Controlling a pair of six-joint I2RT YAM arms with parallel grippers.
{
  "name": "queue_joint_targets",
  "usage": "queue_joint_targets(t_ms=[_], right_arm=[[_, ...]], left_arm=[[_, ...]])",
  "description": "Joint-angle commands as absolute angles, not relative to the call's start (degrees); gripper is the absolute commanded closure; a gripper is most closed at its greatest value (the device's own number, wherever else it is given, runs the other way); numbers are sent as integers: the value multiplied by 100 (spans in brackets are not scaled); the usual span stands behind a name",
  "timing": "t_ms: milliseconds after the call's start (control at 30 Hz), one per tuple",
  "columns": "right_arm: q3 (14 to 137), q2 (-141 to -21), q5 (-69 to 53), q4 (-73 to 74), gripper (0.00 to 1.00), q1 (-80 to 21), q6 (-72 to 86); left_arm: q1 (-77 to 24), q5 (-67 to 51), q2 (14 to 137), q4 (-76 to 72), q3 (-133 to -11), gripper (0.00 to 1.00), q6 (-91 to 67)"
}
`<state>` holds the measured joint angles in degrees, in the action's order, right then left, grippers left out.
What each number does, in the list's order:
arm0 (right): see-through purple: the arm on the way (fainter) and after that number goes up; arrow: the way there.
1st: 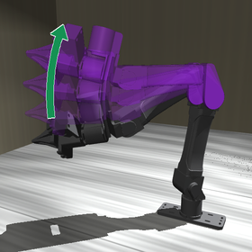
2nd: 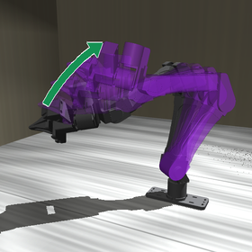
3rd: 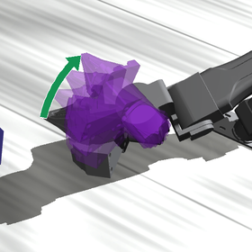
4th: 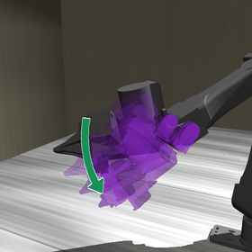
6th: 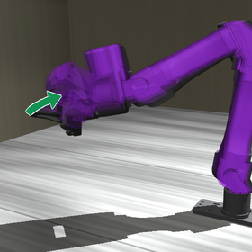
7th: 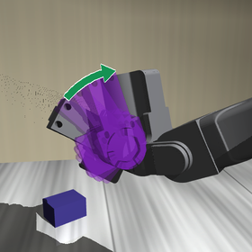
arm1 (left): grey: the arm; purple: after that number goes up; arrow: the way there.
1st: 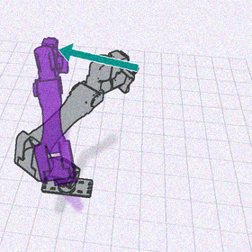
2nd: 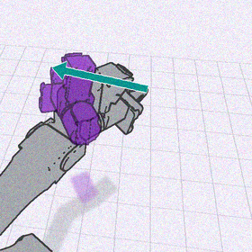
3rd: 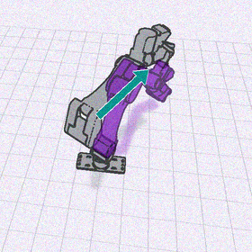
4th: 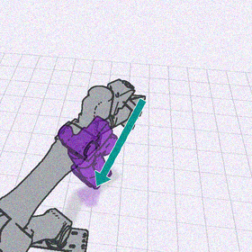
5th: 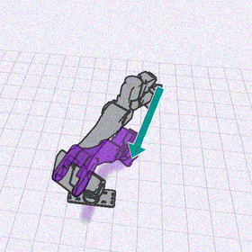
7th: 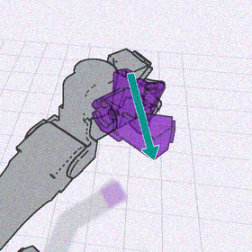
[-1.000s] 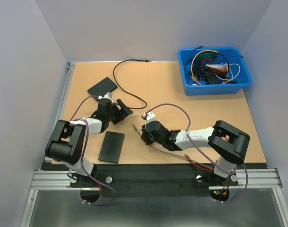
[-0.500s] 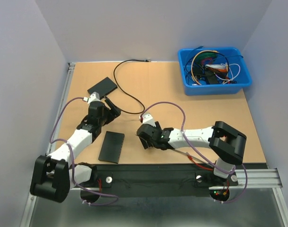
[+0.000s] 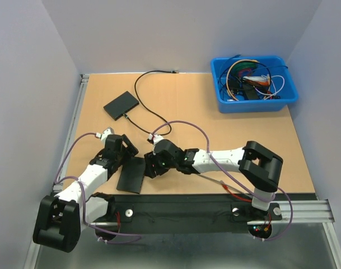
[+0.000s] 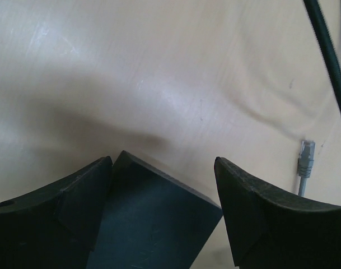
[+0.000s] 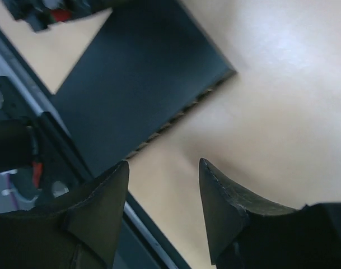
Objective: Insert the plug into the switch port
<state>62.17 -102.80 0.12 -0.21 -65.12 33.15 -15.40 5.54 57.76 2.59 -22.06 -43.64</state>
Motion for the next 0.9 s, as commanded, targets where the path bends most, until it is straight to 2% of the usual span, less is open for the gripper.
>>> queue_joint_targets(t_ms=[0, 433, 667, 867], right_arm=[[6363, -10519, -835, -1054, 41, -6521, 3752], [6908, -11768, -871, -1389, 43, -6521, 4192], [6803, -11558, -422, -1406, 43, -6311, 4201], [6566, -11206, -422, -1415, 43, -5565, 4184]], left_arm=[[-1564, 510, 5607, 194, -2057, 15, -4474], [-1564, 105, 5748, -193, -1890, 16, -4342], [-1617, -211, 6283, -711, -2030, 16, -4333], [-1933, -299, 7030, -1300, -2293, 15, -4526]])
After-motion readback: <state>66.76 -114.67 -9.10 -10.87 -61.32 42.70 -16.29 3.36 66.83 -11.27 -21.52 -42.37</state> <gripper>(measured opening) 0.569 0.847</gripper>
